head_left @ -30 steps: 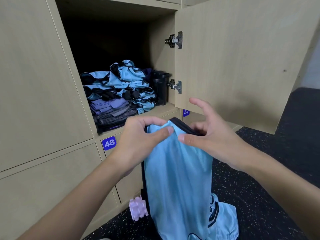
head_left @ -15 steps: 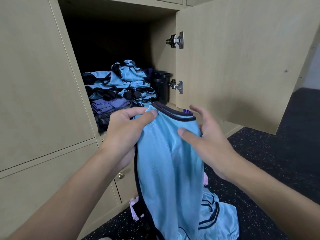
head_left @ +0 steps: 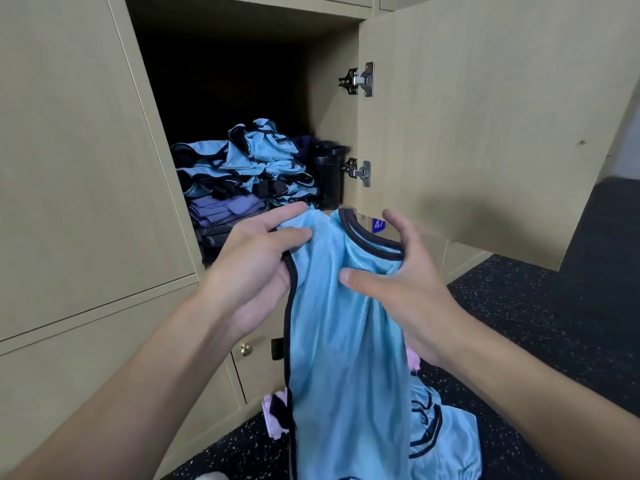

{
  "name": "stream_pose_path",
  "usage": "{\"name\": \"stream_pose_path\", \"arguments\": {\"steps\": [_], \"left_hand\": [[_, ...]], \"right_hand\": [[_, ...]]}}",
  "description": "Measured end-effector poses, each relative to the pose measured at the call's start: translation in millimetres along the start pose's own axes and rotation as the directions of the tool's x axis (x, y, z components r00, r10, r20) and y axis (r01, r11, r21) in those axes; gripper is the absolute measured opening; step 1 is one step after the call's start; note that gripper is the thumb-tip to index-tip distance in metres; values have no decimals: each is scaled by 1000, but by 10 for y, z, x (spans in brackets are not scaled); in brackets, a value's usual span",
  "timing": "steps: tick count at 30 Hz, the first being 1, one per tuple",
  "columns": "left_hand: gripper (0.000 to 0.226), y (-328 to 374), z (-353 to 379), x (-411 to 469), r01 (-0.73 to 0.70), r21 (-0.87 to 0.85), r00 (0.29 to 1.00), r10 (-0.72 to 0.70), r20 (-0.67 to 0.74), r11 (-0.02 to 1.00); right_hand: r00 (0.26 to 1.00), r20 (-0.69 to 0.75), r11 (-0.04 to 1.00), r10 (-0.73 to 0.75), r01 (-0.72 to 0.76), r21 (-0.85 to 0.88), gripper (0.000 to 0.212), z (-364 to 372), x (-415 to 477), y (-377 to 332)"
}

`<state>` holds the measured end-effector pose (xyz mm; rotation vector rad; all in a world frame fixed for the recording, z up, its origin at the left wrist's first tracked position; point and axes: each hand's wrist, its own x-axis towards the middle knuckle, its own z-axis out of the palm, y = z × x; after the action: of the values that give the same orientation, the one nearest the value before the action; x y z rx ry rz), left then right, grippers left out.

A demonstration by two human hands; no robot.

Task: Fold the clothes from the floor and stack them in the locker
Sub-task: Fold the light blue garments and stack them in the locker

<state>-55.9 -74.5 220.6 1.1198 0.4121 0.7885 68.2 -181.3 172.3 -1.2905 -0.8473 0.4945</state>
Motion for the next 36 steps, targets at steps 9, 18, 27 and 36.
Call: {"name": "stream_pose_path", "arguments": {"steps": [9, 18, 27, 36], "left_hand": [[86, -416, 27, -128, 142, 186, 983, -161, 88, 972], [62, -268, -34, -18, -46, 111, 985, 64, -159, 993], [52, -258, 30, -60, -19, 129, 991, 36, -132, 991], [99, -417, -4, -153, 112, 376, 991, -133, 31, 920]], "right_hand": [[974, -206, 985, 90, -57, 163, 82, -148, 217, -102], [979, 83, 982, 187, -183, -50, 107, -259, 101, -55], [984, 174, 999, 36, -39, 18, 107, -96, -3, 20], [992, -121, 999, -38, 41, 21, 97, -162, 170, -49]]}}
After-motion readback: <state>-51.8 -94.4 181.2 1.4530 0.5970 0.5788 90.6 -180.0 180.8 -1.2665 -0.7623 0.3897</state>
